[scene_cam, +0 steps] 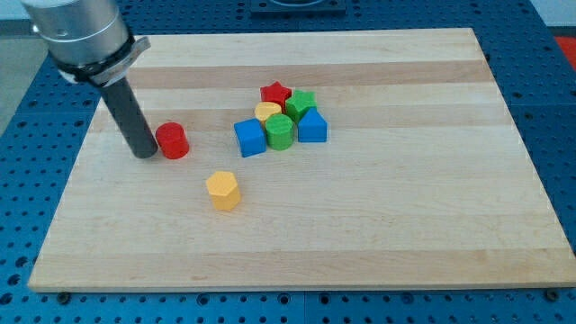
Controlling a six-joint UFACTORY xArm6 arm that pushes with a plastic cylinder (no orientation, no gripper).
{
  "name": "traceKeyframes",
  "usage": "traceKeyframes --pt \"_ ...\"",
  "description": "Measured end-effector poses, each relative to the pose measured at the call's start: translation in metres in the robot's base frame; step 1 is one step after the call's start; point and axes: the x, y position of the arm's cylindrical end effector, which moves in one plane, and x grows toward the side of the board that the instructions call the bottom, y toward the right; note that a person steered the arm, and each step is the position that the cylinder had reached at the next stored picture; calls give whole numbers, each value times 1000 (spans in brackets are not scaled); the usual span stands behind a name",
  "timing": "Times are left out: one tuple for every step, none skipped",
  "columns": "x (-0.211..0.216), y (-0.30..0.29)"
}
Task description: Push the red circle into red star
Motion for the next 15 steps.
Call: traceKeyframes --pt "-23 11" --pt "-20 1" --pt "25 -35" --pt "37 -12" --pt "-3 32" --pt "-52 75" --pt "-61 88" --pt "-41 59" --pt "-38 19" --pt "-72 17" --pt "-110 33" --pt "-120 57" --pt "-107 60" --pt "-92 60" --pt "-91 66"
